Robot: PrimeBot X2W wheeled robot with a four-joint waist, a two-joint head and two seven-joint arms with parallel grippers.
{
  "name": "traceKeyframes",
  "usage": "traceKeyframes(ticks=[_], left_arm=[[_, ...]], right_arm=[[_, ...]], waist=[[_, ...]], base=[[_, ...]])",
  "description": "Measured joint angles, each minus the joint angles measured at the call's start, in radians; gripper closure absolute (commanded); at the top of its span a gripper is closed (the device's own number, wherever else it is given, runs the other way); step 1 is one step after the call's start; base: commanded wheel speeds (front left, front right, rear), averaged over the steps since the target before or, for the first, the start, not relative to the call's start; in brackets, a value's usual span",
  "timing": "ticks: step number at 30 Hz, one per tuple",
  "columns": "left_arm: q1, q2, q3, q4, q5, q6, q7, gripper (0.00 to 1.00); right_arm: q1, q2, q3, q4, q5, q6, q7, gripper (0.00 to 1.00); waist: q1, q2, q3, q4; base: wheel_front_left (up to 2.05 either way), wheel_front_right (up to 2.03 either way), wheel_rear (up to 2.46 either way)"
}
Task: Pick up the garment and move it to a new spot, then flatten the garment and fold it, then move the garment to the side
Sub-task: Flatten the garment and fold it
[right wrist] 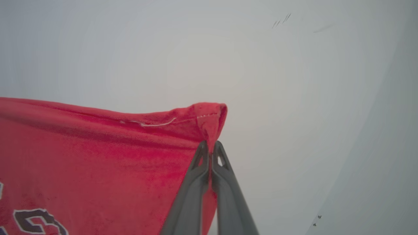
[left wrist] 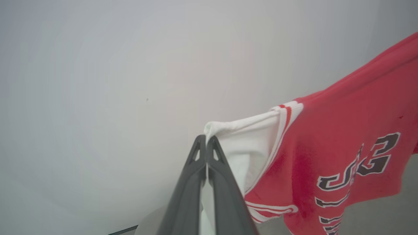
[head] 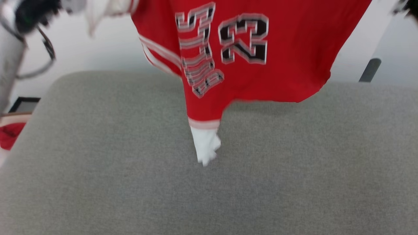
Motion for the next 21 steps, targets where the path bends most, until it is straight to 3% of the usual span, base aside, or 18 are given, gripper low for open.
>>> traceKeyframes(ticks=[14,21], left_arm=[[-0.323,-0.036,-0.04,0.158,0.146,-0.012,-0.166,1.0],[-0.494,-0.064,-0.043,0.244,0.239,0.003,-0.365,1.0]], right_arm=[[-0.223,0.018,-0.064,0.075,-0.101,0.0,-0.139,1.0],[-0.346,0.046,-0.12,0.141,-0.209,0.0,-0.297,1.0]], waist=[[0.0,0.0,0.208,-0.017],[0.0,0.0,0.361,-0.03]], base=[[0.0,0.0,0.0],[0.0,0.0,0.0]])
